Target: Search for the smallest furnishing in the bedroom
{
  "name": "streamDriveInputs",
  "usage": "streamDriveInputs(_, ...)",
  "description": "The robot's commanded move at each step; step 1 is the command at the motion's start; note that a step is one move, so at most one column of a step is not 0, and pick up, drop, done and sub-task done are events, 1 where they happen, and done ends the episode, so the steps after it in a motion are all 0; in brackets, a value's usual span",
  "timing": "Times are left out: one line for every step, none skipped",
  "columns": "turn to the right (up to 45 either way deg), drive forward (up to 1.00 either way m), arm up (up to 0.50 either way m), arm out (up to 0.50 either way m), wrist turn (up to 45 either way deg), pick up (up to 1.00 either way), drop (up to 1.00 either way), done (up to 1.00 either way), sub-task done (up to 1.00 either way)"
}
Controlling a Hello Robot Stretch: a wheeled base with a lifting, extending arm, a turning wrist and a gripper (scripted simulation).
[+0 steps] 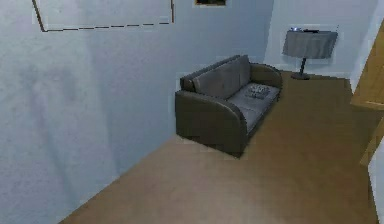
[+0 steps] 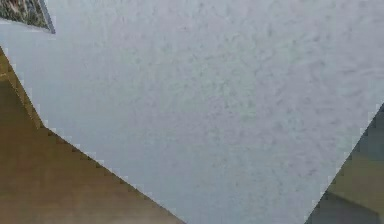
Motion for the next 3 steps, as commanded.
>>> streamDriveInputs(0.0, 0.85, 0.00, 0.00, 0.0, 0.00, 0.00, 0.00, 0.00)
streamDriveInputs(45.0, 0.00, 0.00, 0.00, 0.0, 0.00, 0.00, 0.00, 0.00)
streamDriveInputs(3.0, 0.00, 0.00, 0.00, 0.0, 0.00, 0.00, 0.00, 0.00)
